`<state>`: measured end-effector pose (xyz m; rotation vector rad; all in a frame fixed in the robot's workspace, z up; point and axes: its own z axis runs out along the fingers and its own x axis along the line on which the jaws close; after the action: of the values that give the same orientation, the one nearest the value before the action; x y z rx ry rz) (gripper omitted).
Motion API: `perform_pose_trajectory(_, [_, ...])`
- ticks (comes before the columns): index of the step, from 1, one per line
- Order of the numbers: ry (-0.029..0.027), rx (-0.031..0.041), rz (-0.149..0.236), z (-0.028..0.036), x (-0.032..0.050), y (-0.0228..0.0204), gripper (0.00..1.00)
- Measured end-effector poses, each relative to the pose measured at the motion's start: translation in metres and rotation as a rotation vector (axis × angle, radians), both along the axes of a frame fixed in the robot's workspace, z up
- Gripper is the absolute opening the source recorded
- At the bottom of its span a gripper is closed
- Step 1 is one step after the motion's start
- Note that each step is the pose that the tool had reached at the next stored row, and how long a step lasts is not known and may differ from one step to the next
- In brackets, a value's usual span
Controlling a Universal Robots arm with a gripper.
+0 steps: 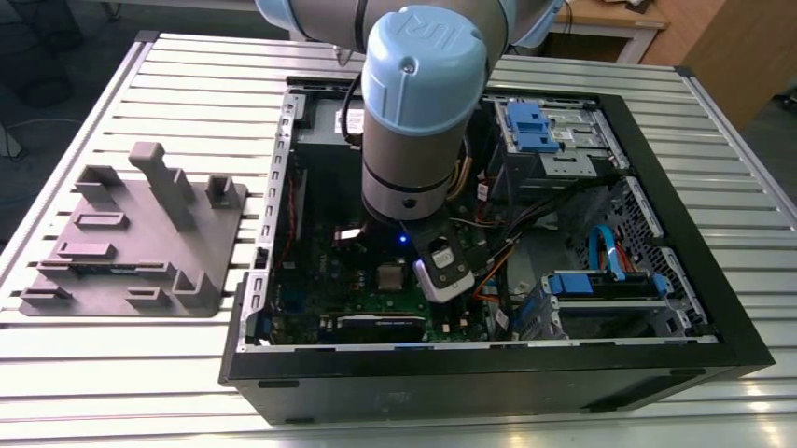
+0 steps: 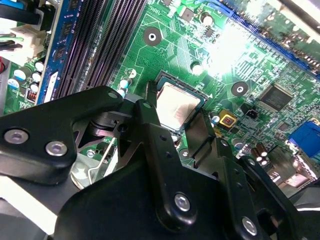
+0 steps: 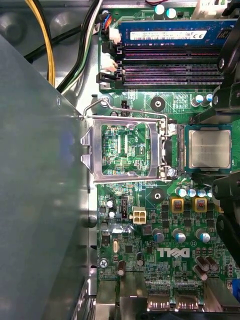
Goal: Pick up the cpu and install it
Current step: 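Place the cpu into insertion slot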
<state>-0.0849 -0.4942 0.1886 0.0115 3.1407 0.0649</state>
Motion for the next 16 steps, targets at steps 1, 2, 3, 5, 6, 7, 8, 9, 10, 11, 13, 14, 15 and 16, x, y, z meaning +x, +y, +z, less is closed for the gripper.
perform_pose_trajectory(1, [0.0000, 0.0000, 0.000, 0.0002, 0.0000, 0.0000, 0.47])
perform_pose_trajectory(2, [-0.0001, 0.0002, 0.000, 0.0003, 0.0000, 0.0001, 0.47])
perform_pose_trajectory(3, [-0.0001, 0.0003, 0.000, 0.0005, 0.0000, 0.0001, 0.47])
perform_pose_trajectory(5, [-0.0001, 0.0002, 0.000, 0.0005, 0.0000, 0.0000, 0.47])
perform_pose_trajectory(6, [-0.0001, 0.0002, 0.000, 0.0006, 0.0000, 0.0001, 0.47])
perform_pose_trajectory(7, [0.0000, 0.0001, 0.000, 0.0006, 0.0000, 0.0003, 0.47])
perform_pose_trajectory(8, [0.0000, 0.0001, 0.000, 0.0006, 0.0000, 0.0004, 0.47])
perform_pose_trajectory(9, [0.0000, 0.0001, 0.000, 0.0006, 0.0000, 0.0005, 0.47])
perform_pose_trajectory(10, [0.0000, 0.0000, 0.000, 0.0006, 0.0000, 0.0005, 0.47])
perform_pose_trajectory(11, [0.0000, 0.0000, 0.000, 0.0006, 0.0000, 0.0005, 0.47])
perform_pose_trajectory(13, [0.0002, -0.0004, 0.000, 0.0001, 0.0000, 0.0005, 0.47])
perform_pose_trajectory(14, [0.0003, -0.0006, 0.000, -0.0003, 0.0000, 0.0005, 0.47])
perform_pose_trajectory(15, [0.0004, -0.0008, 0.000, -0.0005, -0.0001, 0.0004, 0.47])
perform_pose_trajectory(16, [0.0003, -0.0006, 0.000, -0.0006, -0.0001, 0.0005, 0.47])
